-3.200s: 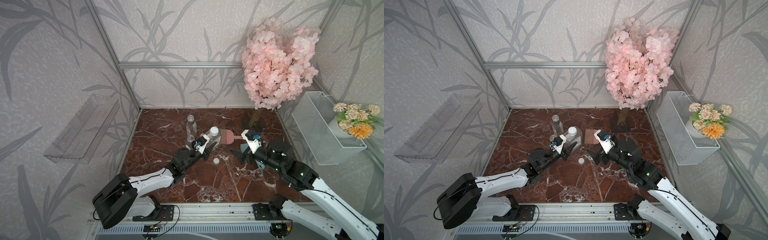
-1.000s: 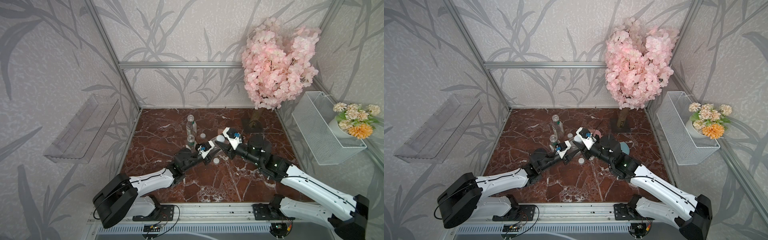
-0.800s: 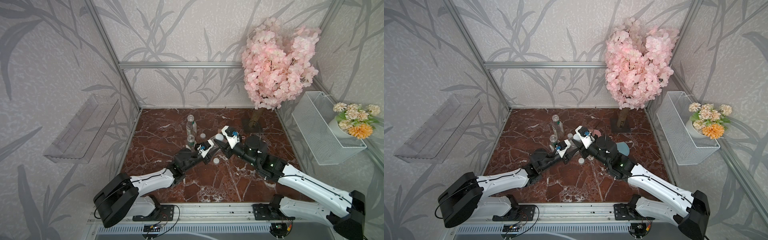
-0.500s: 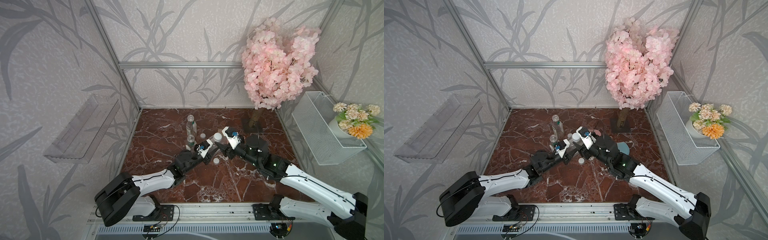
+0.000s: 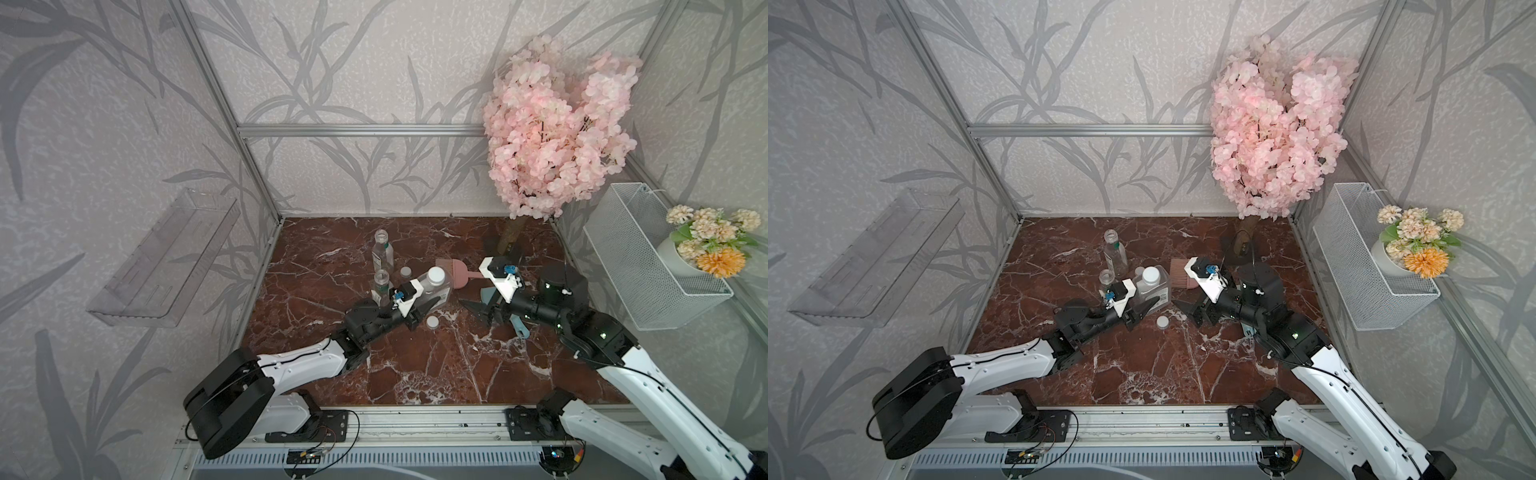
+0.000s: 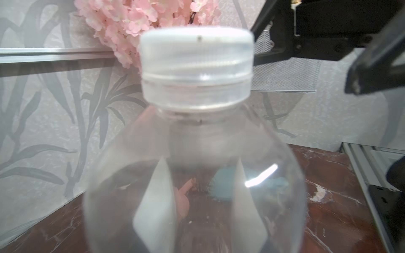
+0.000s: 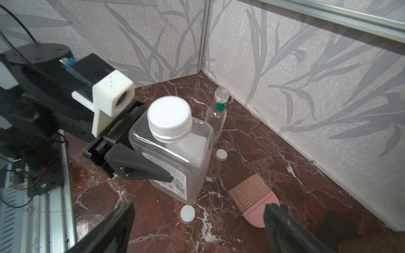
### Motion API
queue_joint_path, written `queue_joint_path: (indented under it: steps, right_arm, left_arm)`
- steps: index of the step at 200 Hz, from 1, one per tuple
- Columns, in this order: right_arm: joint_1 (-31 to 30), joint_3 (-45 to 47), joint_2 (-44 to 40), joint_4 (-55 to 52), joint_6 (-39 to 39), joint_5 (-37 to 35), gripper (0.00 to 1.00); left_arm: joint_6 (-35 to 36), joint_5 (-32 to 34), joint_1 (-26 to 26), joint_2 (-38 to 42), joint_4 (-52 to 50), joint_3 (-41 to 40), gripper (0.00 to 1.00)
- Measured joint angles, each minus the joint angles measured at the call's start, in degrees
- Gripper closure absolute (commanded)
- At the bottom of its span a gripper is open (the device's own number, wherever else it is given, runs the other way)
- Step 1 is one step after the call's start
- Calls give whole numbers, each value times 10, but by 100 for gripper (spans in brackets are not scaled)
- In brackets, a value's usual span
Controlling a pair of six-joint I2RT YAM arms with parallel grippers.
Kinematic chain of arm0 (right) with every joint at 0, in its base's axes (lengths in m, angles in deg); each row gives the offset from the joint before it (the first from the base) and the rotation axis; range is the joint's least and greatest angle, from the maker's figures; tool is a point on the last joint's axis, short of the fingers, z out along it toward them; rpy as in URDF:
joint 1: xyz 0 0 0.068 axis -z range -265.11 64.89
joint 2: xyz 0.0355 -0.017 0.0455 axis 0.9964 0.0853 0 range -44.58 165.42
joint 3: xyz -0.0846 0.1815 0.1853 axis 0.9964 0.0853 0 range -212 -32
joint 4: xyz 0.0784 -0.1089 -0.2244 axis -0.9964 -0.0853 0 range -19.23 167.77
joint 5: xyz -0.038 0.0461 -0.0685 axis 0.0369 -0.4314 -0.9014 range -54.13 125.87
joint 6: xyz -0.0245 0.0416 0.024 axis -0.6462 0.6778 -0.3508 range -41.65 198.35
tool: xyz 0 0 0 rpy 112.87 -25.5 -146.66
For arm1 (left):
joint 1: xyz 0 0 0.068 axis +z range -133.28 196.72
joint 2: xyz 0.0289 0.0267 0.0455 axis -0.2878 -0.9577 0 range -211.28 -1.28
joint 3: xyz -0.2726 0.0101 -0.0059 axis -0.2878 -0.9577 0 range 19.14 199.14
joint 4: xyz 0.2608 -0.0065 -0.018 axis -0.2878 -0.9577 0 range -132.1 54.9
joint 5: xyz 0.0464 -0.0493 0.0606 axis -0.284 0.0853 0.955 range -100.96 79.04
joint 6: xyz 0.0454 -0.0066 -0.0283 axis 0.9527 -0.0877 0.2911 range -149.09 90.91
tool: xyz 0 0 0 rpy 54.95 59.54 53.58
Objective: Screw on the bottle caps
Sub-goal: Screw the bottle cap onto the plastic bottle.
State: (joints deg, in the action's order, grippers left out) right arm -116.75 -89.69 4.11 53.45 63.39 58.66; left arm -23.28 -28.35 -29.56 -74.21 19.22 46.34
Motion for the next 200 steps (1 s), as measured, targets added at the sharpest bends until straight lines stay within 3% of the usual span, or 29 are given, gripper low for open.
queue_joint_path:
  steps: [32,65,105,200]
  right_arm:
    - [17,-69,52,-35,-62,134,4]
    - [17,-113,116,-69,-111,211,8]
    - [15,-133,148,-112,-156,238,16]
    - [9,-139,164,-146,-200,245,50]
  left_arm:
    - [2,-77,0,4,-11,-3,86]
    - [13,-131,-2,4,-49,0,86]
    - [22,-158,-4,4,-68,10,86]
    - [22,-172,-4,2,-69,17,86]
